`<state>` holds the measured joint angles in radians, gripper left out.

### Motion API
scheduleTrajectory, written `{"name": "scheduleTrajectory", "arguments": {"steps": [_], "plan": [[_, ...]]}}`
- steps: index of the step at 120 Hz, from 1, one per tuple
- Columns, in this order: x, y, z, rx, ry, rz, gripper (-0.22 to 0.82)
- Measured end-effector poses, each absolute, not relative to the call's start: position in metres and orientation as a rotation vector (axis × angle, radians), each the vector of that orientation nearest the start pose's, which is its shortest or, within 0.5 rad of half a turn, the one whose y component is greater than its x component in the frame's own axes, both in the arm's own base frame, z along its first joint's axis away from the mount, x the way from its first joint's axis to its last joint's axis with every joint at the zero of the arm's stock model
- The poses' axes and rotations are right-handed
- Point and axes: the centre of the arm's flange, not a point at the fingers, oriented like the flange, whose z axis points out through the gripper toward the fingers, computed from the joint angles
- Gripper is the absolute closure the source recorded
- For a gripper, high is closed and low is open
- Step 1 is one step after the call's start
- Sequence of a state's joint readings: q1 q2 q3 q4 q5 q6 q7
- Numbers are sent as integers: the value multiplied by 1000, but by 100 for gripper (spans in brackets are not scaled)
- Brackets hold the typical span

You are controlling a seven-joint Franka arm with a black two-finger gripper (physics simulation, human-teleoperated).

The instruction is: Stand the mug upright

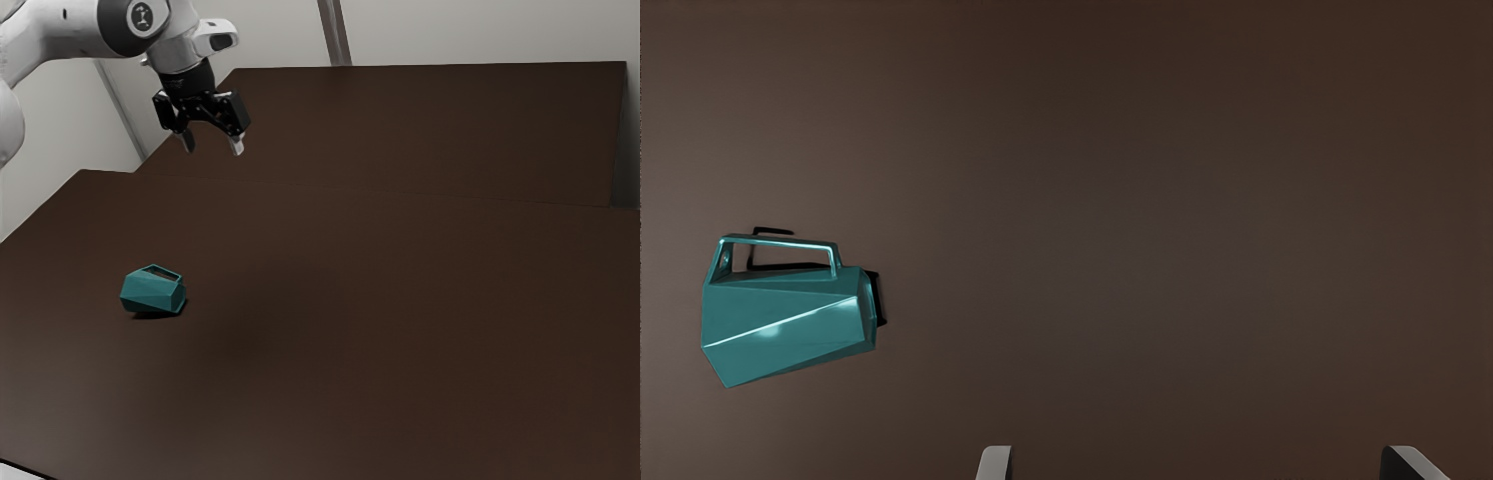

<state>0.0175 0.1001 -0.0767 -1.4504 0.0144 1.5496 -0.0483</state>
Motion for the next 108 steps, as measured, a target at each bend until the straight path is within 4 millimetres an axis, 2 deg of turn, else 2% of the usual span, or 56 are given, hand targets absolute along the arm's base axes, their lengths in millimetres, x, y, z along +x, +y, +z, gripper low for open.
{"name": "scheduleTrajectory", "arguments": {"steps": [33, 53, 58, 71, 97, 108], "plan": [[581, -25, 625, -3135, -2, -4, 0], [581, -17, 616, -3162, -32, 23, 0], [582, -12, 607, -3177, -50, 47, 0], [580, 10, 583, -3242, -141, 122, 0], [569, 76, 536, -3375, -422, 276, 0], [562, 101, 516, -3417, -484, 321, 0]]}}
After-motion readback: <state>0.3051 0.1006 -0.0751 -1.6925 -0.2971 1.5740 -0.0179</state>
